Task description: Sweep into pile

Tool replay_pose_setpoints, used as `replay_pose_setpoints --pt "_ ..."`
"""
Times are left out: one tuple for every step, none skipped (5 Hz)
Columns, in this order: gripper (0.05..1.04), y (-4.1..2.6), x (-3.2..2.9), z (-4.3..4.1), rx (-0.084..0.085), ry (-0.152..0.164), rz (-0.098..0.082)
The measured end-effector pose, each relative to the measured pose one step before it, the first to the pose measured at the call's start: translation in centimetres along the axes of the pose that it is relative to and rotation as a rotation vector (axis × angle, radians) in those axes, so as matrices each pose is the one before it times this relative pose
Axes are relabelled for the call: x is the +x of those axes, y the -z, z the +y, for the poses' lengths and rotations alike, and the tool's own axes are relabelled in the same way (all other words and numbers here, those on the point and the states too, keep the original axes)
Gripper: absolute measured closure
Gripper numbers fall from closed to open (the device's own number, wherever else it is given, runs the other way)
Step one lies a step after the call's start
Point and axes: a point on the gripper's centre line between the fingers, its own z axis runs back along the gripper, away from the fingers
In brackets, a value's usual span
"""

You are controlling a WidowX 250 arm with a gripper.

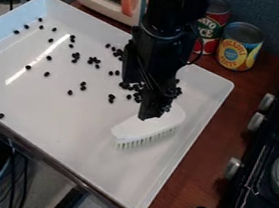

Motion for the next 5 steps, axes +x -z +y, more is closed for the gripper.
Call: replay_pose_setpoints --pt "0.083 0.754 -0.246 -0.255 -0.0133 0.0031 0.0241" --pt "0.083 1.542 -0.5 0.085 -0.0183 0.0076 0.0122" --pt "0.083 0.344 0.14 0.017 -0.0037 0.0098 -0.0207" --pt "0.083 0.798 0.059 -0.114 0.0109 0.0071 -0.0258" --pt "0.083 0.805 0.454 -0.094 -0.0052 0.0053 -0.0194"
